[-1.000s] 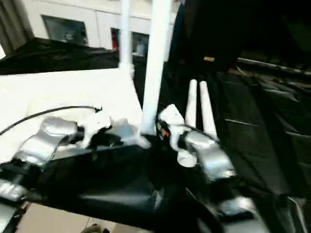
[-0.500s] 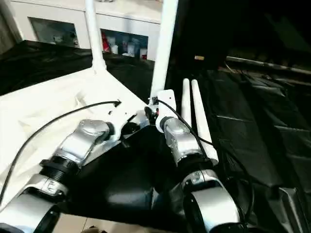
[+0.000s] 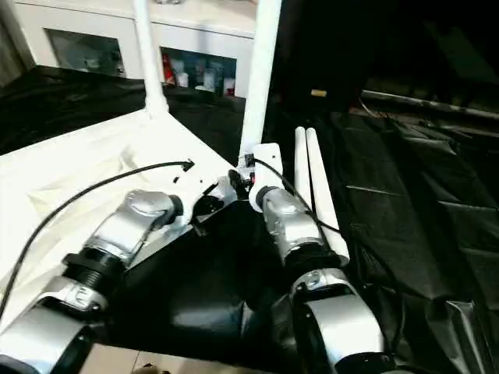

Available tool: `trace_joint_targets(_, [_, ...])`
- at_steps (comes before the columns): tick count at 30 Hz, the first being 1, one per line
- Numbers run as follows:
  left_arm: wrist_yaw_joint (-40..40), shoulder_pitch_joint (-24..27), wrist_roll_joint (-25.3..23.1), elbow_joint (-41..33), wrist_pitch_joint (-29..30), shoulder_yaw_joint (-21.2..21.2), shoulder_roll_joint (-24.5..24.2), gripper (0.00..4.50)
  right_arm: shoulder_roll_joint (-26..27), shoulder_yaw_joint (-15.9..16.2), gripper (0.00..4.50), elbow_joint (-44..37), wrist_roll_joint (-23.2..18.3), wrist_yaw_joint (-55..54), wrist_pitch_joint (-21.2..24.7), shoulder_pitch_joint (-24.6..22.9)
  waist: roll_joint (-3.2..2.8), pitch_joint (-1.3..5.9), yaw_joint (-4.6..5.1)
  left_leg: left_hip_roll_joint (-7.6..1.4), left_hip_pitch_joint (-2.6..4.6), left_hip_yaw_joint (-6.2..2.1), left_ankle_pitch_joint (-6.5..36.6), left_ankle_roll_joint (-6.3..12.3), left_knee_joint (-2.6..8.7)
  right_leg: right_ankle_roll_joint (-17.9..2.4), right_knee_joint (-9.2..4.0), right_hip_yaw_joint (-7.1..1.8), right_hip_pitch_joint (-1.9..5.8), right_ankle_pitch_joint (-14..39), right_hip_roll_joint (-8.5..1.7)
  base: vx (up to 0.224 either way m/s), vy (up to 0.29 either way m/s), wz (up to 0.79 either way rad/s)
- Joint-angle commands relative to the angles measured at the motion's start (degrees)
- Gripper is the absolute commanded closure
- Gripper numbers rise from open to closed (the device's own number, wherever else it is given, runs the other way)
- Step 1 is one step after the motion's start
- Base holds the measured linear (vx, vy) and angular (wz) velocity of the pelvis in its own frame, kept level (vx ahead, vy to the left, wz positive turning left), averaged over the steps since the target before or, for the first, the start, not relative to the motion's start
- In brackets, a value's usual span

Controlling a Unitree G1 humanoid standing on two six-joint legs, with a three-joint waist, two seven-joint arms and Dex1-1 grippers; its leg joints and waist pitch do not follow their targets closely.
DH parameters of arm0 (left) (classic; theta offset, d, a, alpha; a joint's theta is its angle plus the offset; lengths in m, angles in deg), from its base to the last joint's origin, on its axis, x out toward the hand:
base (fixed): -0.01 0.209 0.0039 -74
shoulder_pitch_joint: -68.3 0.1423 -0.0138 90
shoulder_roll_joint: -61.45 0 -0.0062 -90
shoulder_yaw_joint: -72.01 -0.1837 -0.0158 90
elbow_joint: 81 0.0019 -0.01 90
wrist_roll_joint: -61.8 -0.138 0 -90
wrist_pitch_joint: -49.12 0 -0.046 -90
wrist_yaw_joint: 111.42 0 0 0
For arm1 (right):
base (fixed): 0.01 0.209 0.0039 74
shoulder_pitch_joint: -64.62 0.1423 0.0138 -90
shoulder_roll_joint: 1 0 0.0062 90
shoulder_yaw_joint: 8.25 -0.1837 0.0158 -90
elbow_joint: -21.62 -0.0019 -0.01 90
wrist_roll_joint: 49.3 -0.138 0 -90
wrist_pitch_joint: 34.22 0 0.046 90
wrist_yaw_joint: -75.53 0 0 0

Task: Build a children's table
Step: Rotate leg to tighten

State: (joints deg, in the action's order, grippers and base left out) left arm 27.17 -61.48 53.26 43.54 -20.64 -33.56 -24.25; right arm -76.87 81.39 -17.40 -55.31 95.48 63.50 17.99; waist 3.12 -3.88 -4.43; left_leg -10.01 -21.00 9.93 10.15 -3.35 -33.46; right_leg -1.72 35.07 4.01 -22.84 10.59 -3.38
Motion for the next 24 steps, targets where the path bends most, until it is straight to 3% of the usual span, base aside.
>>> trace_joint_targets(1, [-4.04,0.75,0.25,-0.8,-1.76,-1.87,-0.79,4.5,-1.55,2.52,0.43,-3.47,0.77,6.54,-0.27,-1.7,-1.0,3.89,-0.45,-3.59,0.75,-1.17,13.16,0.62,4.25,-10.69,-4.71,-3.62,2.46,11.94,-5.91,0.0,0.0,0.0])
trace_joint_targets(3, [-6.33,0.95,1.08,-1.26,-2.56,-1.58,-2.1,4.5,-4.66,4.35,0.43,-8.08,0.33,13.3,0.01,-3.69,-1.01,4.14,-1.0,-3.59,0.63,-1.13,11.01,1.32,4.09,-11.08,-4.32,-3.5,2.91,9.17,-5.82,0.0,0.0,0.0])
trace_joint_targets(4, [-9.98,1.29,2.0,-2.08,-5.19,-1.73,-3.86,4.5,-8.76,7.4,0.43,-13.57,0.52,20.92,-0.4,-6.45,-0.97,4.28,-1.08,-3.66,0.64,-1.06,8.92,2.0,3.96,-11.94,-3.87,-3.48,2.91,5.47,-5.74,0.0,0.0,0.0])
trace_joint_targets(6, [-12.3,1.64,2.55,-2.77,-6.41,-1.98,-4.82,4.5,-11.0,8.78,0.43,-16.33,0.47,24.75,-0.48,-8.07,-0.87,4.42,-1.49,-3.58,0.39,-1.05,6.31,3.42,3.68,-12.47,-3.28,-3.38,3.33,0.47,-5.63,0.0,0.0,0.0])
trace_joint_targets(8, [-15.04,2.04,3.3,-3.61,-8.47,-2.44,-6.14,4.5,-13.34,9.7,0.43,-18.51,0.36,27.88,-0.17,-9.43,-0.9,4.45,-1.5,-3.65,0.45,-0.95,5.51,4.43,3.6,-13.5,-3.07,-3.35,3.25,-1.5,-5.68,0.0,0.0,0.0])
trace_joint_targets(11, [-18.62,2.45,4.33,-4.98,-8.14,-2.74,-7.73,4.5,-15.93,10.64,0.43,-21.14,0.04,31.7,0.06,-10.98,-0.98,4.1,-1.59,-3.67,0.55,-0.95,8.15,3.99,3.75,-13.85,-3.64,-3.32,3.2,3.56,-5.84,0.0,0.0,0.0])
trace_joint_targets(13, [-22.63,3.2,5.37,-6.6,-9.39,-3.22,-9.51,4.5,-17.44,11.28,0.43,-23.16,-0.02,34.15,0.17,-12.02,-0.98,3.91,-1.77,-3.85,0.75,-1.05,10.65,2.68,3.97,-12.77,-4.19,-3.42,3.13,8.99,-5.94,0.0,0.0,0.0])
trace_joint_targets(15, [-26.91,4.12,6.05,-8.34,-10.71,-4.11,-11.8,4.5,-18.73,12.22,0.43,-25.12,-0.34,36.54,0.6,-12.93,-1.11,3.9,-1.84,-3.96,0.88,-1.14,11.42,2.11,4.17,-12.4,-4.29,-3.39,2.97,10.56,-5.82,0.0,0.0,0.0])
trace_joint_targets(18, [-31.26,5.08,6.99,-9.94,-11.24,-4.6,-14.24,4.5,-20.3,13.83,0.43,-27.79,-0.31,39.41,1.25,-14.14,-1.21,3.94,-2.21,-3.96,1.09,-0.94,10.93,1.91,4.02,-12.51,-4.05,-3.47,2.67,9.17,-5.69,0.0,0.0,0.0])
trace_joint_targets(24, [-34.33,5.62,7.7,-11.1,-11.61,-4.86,-16.11,4.5,-21.68,15.7,0.43,-29.58,0.79,42.46,1.31,-15.16,-0.98,3.87,-2.32,-3.91,0.95,-1.06,11.43,1.13,4.09,-12.33,-3.92,-3.42,2.82,10.28,-5.79,0.0,0.0,0.0])
